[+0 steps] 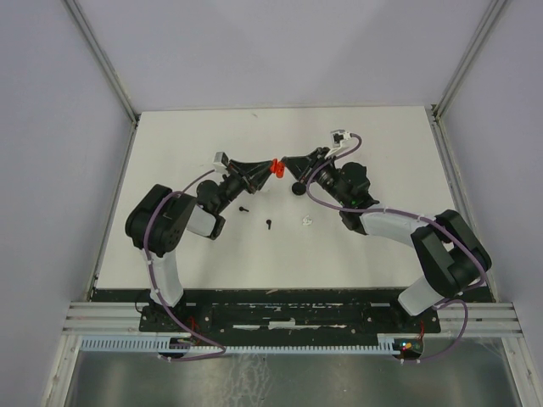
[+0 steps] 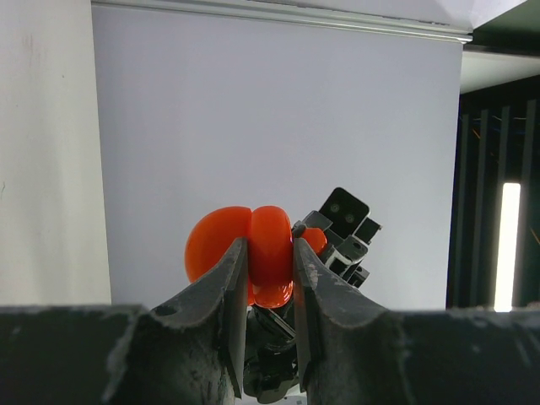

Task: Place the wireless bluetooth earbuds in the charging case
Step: Place the earbud in the charging case.

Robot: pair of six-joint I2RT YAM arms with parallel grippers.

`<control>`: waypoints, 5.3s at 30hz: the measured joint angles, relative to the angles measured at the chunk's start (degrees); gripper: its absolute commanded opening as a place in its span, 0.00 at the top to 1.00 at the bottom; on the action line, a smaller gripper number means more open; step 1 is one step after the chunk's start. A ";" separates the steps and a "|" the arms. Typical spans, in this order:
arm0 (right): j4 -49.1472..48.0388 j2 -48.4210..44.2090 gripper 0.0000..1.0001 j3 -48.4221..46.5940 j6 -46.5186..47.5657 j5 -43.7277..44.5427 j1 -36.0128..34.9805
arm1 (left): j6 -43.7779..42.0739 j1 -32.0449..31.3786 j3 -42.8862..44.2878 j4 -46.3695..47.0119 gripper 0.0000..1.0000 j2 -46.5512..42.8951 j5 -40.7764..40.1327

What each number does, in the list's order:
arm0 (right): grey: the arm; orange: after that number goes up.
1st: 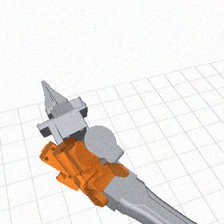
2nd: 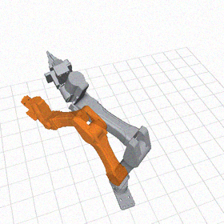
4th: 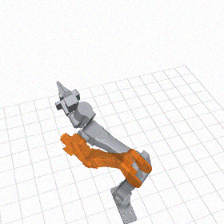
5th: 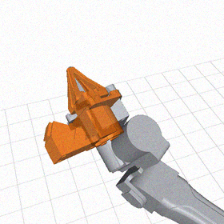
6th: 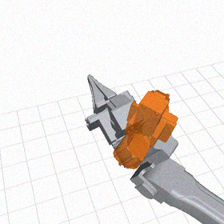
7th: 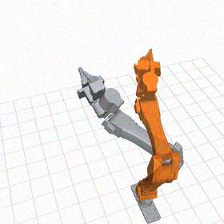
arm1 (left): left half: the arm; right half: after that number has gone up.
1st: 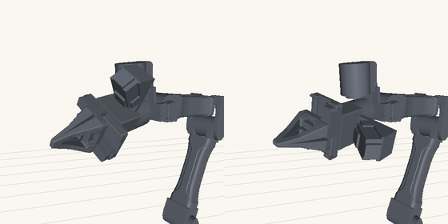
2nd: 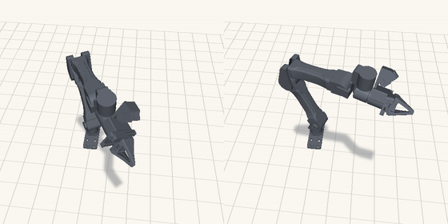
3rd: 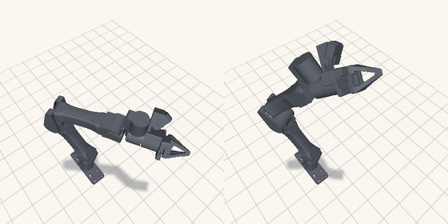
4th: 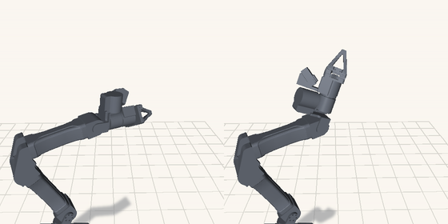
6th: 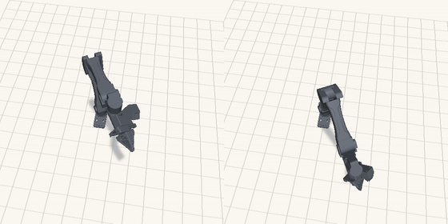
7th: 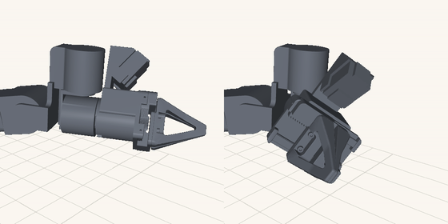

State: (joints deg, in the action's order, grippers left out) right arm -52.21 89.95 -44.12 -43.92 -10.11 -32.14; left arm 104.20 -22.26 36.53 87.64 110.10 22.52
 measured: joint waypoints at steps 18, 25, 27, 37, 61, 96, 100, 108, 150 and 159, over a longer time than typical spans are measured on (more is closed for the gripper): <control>-4.55 2.82 0.99 0.87 -0.85 -1.73 0.00 | 0.09 -0.39 0.70 0.02 0.97 0.15 -0.13; -5.20 2.89 0.99 0.96 -0.85 -1.70 0.00 | 0.13 -0.39 0.70 0.02 0.97 0.15 -0.13; -5.42 2.91 0.99 1.20 -0.85 -1.68 0.00 | 0.15 -0.39 0.70 0.02 0.97 0.17 -0.13; -6.73 2.95 0.99 2.67 -0.87 -1.64 0.00 | 0.20 -0.46 0.70 0.02 0.97 0.24 -0.07; -5.14 2.21 0.54 4.61 -0.81 -1.22 0.00 | 0.61 -0.20 0.79 0.02 0.97 2.12 -0.07; 69.24 -3.15 0.25 -23.43 24.94 12.61 0.72 | -6.56 1.29 0.26 -2.03 0.97 0.09 6.69; 71.84 -1.36 0.25 -23.67 26.34 11.10 0.72 | -7.67 1.29 0.26 -2.80 0.97 0.07 7.82; 72.85 0.79 0.25 -25.51 27.19 8.13 0.72 | -9.64 1.29 0.26 -5.51 0.97 -0.44 9.09; 72.15 6.21 0.25 -28.81 26.99 8.85 -4.02 | -10.60 1.42 1.73 -6.75 0.97 -0.22 8.92; 57.55 0.52 0.24 -12.22 18.01 12.83 -3.96 | -7.96 1.51 1.46 -3.34 0.97 -0.37 2.25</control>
State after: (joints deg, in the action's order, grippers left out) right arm 5.34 90.48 -56.34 -25.91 2.72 -36.10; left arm 96.25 -20.75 38.00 84.29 109.73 24.77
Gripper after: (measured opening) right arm 0.759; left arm 0.312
